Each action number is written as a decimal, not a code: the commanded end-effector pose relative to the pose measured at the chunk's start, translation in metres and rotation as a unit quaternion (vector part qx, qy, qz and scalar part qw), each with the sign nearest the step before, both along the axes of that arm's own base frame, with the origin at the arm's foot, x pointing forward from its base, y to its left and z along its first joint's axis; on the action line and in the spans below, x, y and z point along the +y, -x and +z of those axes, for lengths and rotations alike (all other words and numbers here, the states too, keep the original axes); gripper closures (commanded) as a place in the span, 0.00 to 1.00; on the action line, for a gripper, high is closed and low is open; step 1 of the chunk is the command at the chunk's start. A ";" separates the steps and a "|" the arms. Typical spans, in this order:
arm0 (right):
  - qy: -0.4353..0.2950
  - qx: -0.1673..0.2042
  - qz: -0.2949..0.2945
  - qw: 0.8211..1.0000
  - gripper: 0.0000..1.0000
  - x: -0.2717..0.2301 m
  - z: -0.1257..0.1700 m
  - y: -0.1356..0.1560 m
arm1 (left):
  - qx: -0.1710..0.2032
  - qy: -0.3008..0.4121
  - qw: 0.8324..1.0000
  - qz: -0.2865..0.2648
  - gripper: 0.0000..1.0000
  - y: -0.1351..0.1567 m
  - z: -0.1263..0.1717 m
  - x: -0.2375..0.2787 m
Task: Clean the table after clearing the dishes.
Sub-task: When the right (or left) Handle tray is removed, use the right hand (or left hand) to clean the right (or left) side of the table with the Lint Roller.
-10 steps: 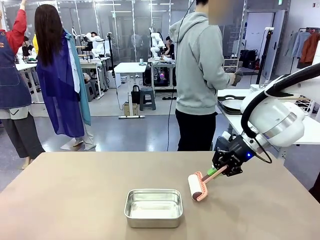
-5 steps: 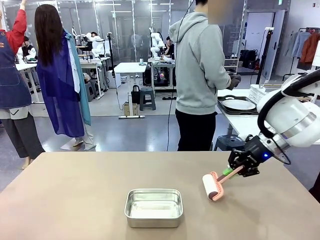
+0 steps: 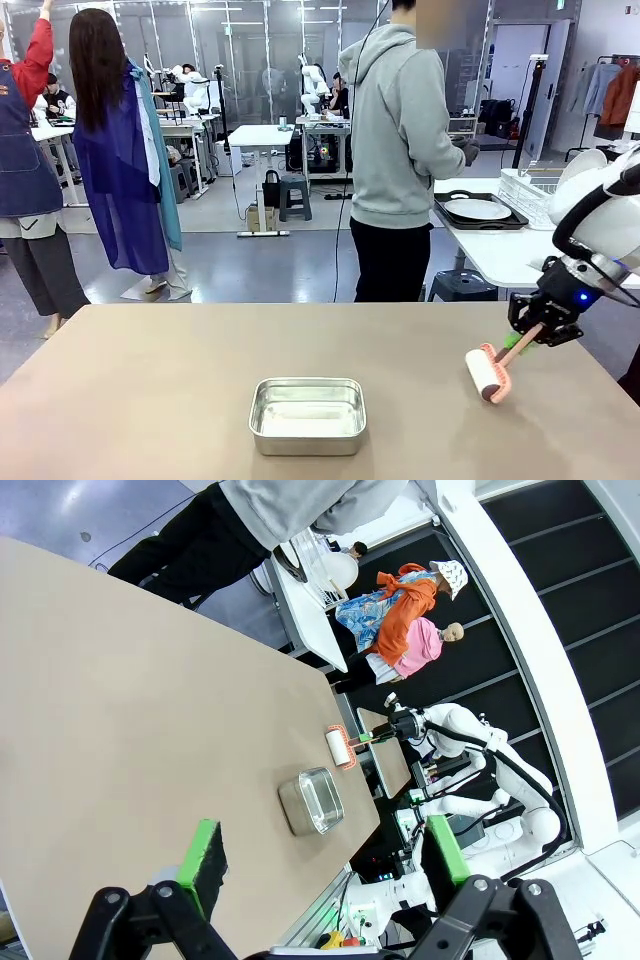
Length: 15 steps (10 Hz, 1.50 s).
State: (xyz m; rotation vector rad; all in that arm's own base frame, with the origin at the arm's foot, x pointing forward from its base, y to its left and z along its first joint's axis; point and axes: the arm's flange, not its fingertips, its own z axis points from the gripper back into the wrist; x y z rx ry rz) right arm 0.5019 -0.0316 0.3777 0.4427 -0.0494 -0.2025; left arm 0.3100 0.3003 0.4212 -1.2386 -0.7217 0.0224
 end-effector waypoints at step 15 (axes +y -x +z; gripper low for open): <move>0.244 -0.029 -0.057 0.968 0.79 0.006 0.107 0.052 | 0.001 0.000 1.000 -0.006 0.00 0.004 0.003 0.002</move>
